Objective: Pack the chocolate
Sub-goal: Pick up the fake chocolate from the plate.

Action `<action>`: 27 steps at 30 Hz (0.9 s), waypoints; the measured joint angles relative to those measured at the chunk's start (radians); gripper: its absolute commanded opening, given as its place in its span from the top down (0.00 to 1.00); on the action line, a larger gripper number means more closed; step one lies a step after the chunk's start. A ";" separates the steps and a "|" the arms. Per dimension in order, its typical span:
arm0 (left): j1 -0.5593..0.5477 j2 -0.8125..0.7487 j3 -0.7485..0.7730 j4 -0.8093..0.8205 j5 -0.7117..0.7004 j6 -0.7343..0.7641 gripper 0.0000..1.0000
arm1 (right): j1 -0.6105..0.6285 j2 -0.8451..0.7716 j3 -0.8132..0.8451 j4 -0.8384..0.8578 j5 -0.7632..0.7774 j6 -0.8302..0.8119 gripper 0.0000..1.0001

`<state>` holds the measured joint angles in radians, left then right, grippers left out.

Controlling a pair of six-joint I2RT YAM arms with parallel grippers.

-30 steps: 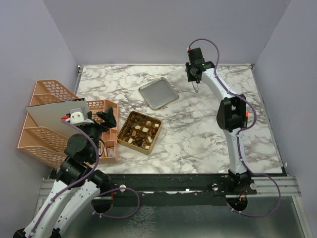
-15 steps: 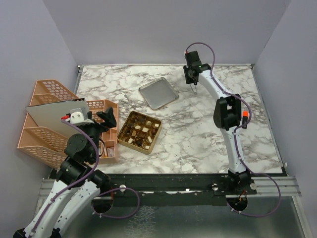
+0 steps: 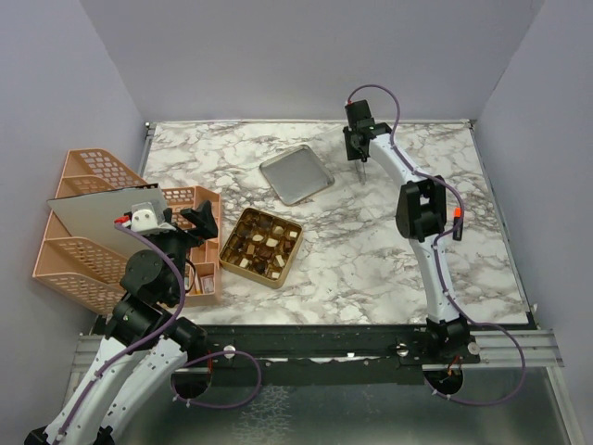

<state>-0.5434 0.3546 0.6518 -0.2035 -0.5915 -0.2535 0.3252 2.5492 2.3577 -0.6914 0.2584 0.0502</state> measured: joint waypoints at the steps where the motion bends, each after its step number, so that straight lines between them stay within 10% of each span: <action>1: 0.000 0.000 0.000 0.000 0.000 0.000 0.01 | 0.000 0.004 0.003 0.000 0.000 0.001 0.63; 27: 0.000 0.011 0.000 0.000 0.000 0.000 0.01 | -0.006 -0.015 -0.010 0.075 -0.002 -0.056 0.71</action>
<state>-0.5434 0.3660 0.6518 -0.2031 -0.5915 -0.2531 0.3187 2.5343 2.3482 -0.6163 0.2565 -0.0059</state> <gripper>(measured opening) 0.990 0.301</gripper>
